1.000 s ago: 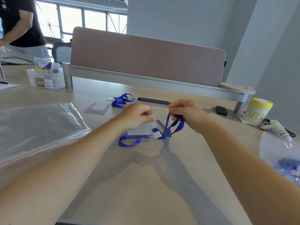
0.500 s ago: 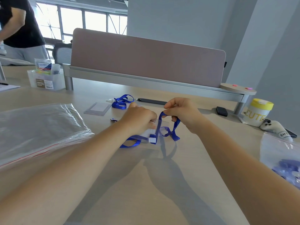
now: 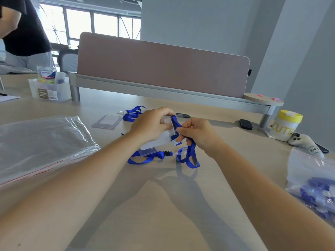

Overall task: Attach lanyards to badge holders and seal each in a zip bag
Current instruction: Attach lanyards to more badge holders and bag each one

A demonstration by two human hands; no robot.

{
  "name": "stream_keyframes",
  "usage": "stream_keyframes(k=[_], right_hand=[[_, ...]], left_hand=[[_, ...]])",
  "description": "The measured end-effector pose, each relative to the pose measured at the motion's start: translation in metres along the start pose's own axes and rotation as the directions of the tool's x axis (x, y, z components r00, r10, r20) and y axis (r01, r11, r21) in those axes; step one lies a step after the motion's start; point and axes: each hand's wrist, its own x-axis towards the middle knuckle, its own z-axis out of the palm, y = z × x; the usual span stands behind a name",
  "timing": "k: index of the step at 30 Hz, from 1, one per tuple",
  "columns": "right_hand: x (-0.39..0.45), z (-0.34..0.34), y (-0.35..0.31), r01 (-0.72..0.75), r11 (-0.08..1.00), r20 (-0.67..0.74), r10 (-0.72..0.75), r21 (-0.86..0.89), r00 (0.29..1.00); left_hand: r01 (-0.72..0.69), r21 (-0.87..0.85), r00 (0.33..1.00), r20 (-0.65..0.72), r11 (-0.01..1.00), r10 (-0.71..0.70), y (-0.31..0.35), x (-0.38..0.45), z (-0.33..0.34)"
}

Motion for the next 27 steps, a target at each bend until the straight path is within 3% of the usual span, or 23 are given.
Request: stream_keyframes(k=[7, 12, 20, 27], right_hand=[[-0.004, 0.003, 0.013, 0.020, 0.992, 0.022, -0.023, 0.123, 0.999], [-0.006, -0.002, 0.025, -0.003, 0.988, 0.122, -0.017, 0.157, 0.992], [0.002, -0.006, 0.038, -0.082, 0.992, 0.113, 0.092, -0.092, 0.989], [0.009, 0.003, 0.033, -0.054, 0.969, 0.104, 0.081, -0.241, 0.991]], left_hand=[[-0.025, -0.062, 0.998, -0.067, 0.998, 0.020, -0.005, 0.002, -0.005], [-0.017, -0.172, 0.986, -0.164, 0.985, -0.012, -0.008, 0.003, -0.013], [-0.058, -0.279, 0.996, -0.076, 0.959, 0.038, -0.012, -0.004, -0.021], [-0.079, -0.326, 0.997, -0.028, 0.942, 0.074, -0.008, -0.009, -0.022]])
